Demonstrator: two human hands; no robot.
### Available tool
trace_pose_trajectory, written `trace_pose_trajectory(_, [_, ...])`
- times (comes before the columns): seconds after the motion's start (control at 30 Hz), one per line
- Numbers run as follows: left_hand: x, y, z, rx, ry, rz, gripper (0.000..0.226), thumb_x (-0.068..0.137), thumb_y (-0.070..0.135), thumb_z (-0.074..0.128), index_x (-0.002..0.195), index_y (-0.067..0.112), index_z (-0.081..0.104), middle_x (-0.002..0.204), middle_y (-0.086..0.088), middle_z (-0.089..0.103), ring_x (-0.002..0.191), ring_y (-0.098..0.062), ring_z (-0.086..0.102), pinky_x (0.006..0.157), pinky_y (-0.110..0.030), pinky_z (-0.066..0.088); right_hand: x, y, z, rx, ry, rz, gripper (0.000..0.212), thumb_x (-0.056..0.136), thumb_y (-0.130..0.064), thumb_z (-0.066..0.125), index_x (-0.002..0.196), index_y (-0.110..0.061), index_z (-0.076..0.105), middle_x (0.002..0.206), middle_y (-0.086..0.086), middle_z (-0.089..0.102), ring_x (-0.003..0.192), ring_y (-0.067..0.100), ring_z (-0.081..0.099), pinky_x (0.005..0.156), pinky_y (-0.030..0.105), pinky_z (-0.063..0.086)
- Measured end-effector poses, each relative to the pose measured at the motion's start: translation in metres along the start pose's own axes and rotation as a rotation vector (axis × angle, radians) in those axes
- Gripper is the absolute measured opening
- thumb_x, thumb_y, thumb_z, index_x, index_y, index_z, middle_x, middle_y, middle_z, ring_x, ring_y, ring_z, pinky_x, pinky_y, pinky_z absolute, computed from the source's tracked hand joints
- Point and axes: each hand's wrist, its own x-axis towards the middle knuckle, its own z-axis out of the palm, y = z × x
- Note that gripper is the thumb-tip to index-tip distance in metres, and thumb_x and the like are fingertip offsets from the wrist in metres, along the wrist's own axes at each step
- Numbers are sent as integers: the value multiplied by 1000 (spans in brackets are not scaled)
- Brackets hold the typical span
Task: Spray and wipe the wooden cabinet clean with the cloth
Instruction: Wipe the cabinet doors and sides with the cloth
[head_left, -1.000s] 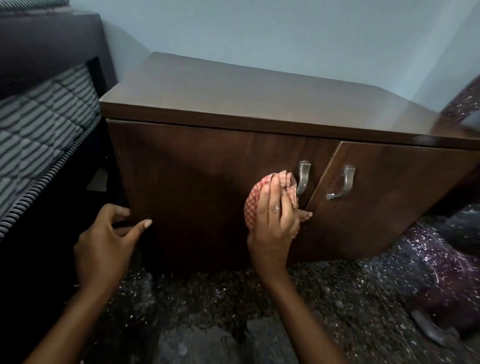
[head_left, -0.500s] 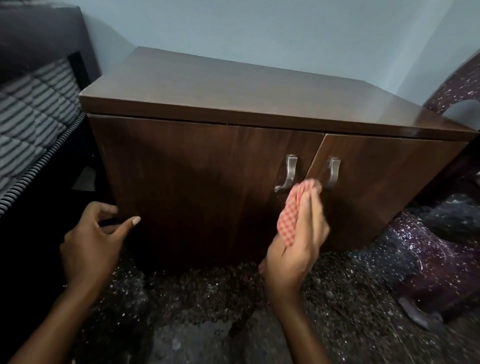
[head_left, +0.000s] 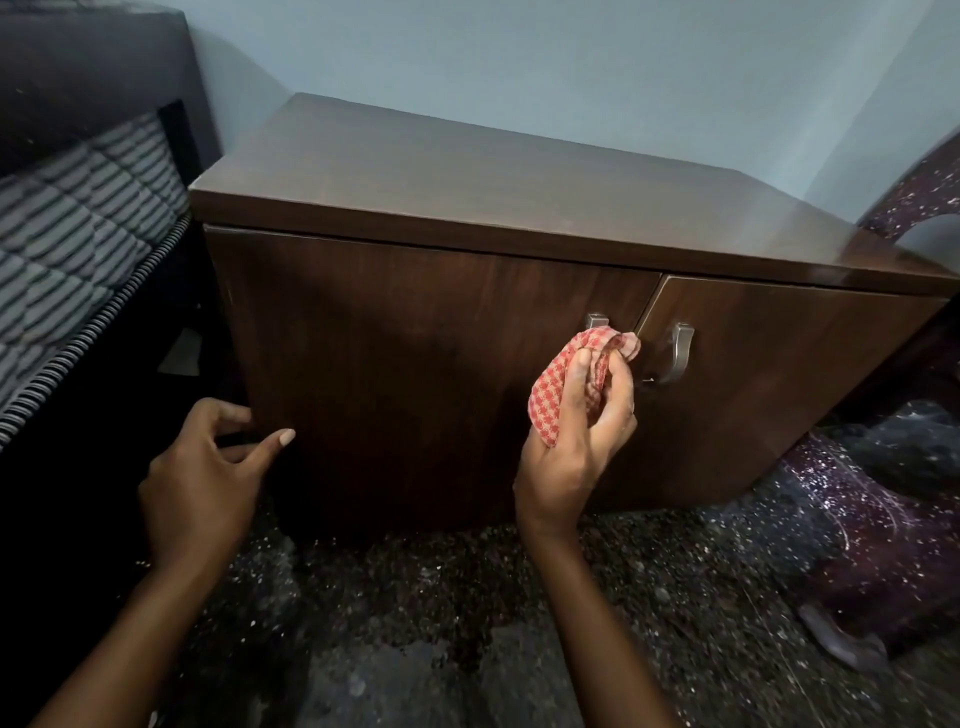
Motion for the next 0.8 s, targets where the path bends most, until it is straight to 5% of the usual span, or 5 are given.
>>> trace_pose_trajectory(0.23, [0,-4,1,6,-7,-13,28,77,24,77,96,11,59,85,-12,72,84,-26,66,57,-21,34,-15,24,2,14,-58,-106,34,92,-1,52,126,-5,53,131,32,42,123,37,42,108,32,31])
trace_pose_trajectory(0.4, [1,-7,3,-2,-3,-17,28,77,25,77,94,14,58,86,-10,71,86,-26,67,68,-29,39,-30,23,2,-56,-151,-27,37,83,5,61,118,-5,63,134,30,45,107,36,47,97,30,40])
trace_pose_trajectory(0.5, [1,-8,4,5,-3,-8,28,77,24,77,95,14,57,89,-11,71,84,-24,66,63,-25,38,-24,16,-1,-100,-123,10,27,94,-18,52,113,-6,66,128,26,52,101,31,48,84,34,44])
trace_pose_trajectory(0.63, [0,-6,5,23,1,0,30,78,24,76,98,12,58,89,-11,71,83,-21,66,60,-23,38,-10,8,-12,-239,-149,-70,58,99,-45,26,106,-6,68,113,20,62,93,29,50,69,37,51])
trace_pose_trajectory(0.8, [3,-9,1,8,-12,-35,28,77,26,77,95,16,57,67,16,64,56,16,53,55,3,35,-26,34,-20,-287,-405,-208,24,89,-23,56,106,-9,66,101,9,61,89,26,52,64,35,50])
